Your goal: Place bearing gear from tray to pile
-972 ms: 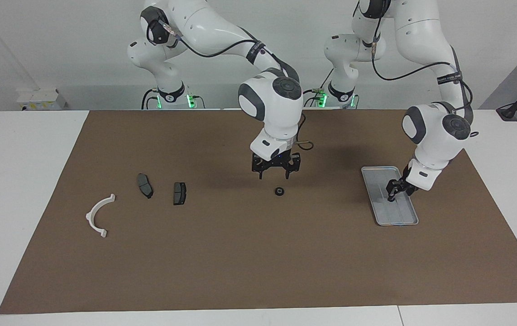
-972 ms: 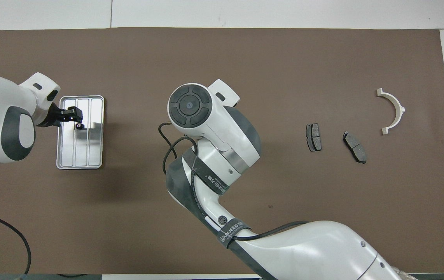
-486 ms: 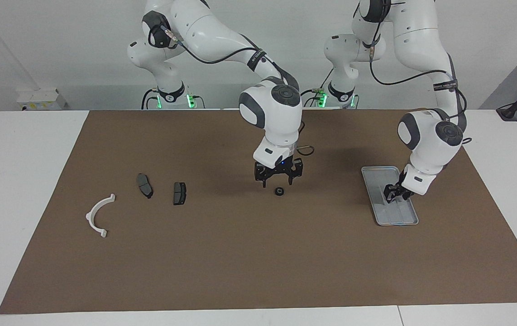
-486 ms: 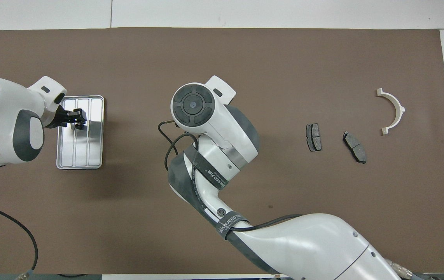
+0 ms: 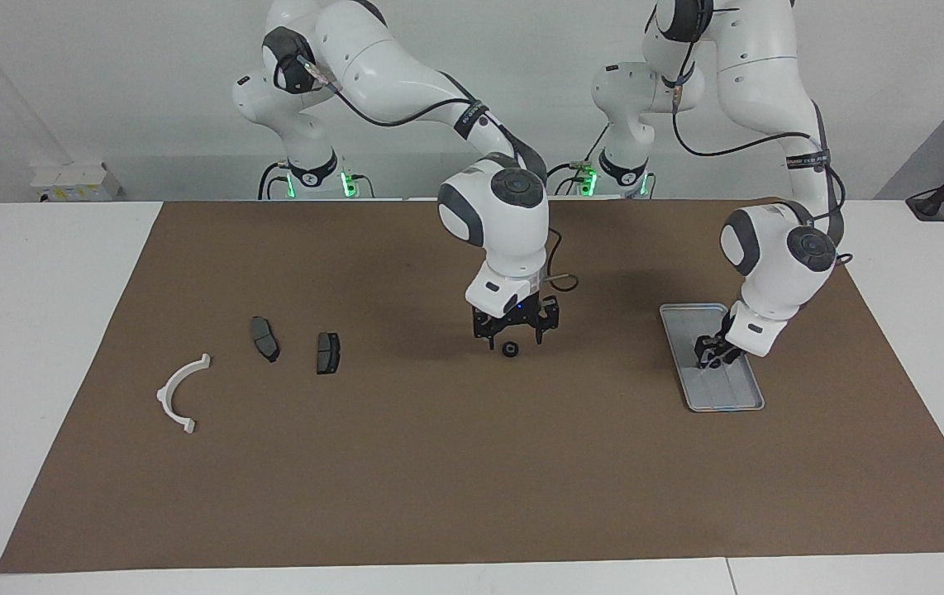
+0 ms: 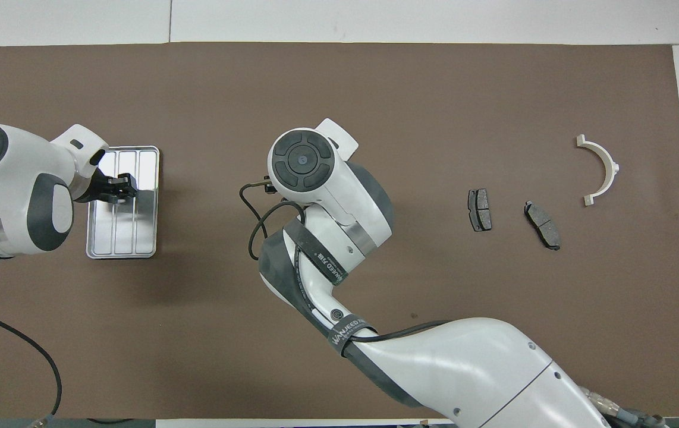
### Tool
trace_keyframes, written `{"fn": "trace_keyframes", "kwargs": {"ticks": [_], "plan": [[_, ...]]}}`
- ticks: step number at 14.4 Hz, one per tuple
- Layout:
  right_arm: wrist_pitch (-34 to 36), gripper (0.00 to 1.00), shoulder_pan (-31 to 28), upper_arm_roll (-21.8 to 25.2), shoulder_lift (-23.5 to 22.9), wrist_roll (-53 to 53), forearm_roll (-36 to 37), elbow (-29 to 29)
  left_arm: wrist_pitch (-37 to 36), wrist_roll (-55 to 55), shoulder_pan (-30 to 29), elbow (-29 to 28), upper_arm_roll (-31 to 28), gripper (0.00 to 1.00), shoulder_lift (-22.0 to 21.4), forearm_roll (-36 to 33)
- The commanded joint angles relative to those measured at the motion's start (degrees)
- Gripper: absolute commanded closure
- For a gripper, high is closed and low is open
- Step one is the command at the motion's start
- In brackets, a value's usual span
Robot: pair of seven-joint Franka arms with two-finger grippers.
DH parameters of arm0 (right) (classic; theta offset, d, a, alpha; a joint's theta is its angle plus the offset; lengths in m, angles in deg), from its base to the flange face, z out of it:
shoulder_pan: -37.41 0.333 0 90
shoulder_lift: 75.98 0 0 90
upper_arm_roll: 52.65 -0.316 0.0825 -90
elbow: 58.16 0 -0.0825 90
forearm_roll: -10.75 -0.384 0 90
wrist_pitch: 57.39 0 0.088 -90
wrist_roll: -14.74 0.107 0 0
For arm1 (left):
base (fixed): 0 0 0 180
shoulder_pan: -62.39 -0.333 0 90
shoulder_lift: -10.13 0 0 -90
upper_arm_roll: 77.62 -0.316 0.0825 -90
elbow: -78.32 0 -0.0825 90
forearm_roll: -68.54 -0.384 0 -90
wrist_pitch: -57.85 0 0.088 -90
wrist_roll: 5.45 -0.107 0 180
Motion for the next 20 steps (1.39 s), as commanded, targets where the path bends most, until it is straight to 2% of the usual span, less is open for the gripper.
{"fn": "trace_keyframes", "kwargs": {"ticks": [1, 3, 5, 6, 12, 15, 20], "plan": [[-3.81, 0.08, -0.96, -0.65, 0.36, -1.38, -1.23, -4.88, 1.12, 1.6, 0.0, -1.56, 0.24, 0.5, -0.99, 0.12], [-3.03, 0.08, -0.79, -0.65, 0.54, -1.38, -1.93, -5.16, 1.21, 1.69, 0.09, -1.56, 0.24, 0.68, -0.99, 0.12], [-2.33, 0.08, -0.35, -0.65, 0.71, -1.29, -4.47, -5.16, 1.3, 1.6, 0.09, -1.56, 0.24, 0.95, -0.99, 0.12], [-1.54, 0.08, -0.17, -0.65, 0.8, -1.29, -4.66, -5.16, 1.12, 1.6, 0.09, -1.48, 0.24, 1.0, -0.99, 0.12], [-2.32, 0.08, 0.01, -0.65, 0.72, -1.38, -4.57, -6.73, -3.54, 1.86, -0.35, 2.65, 0.42, 1.0, -0.46, 1.69], [-2.58, 0.08, -0.17, -0.65, 0.71, -1.47, -4.57, -7.09, -3.45, 1.95, -0.52, 3.27, 0.24, 1.0, -0.46, 6.08], [-4.25, 0.08, -0.26, -0.65, 0.36, -1.47, -4.57, -7.7, -3.63, 2.57, -0.26, 3.36, 0.24, 1.0, -0.46, 6.18]]}}
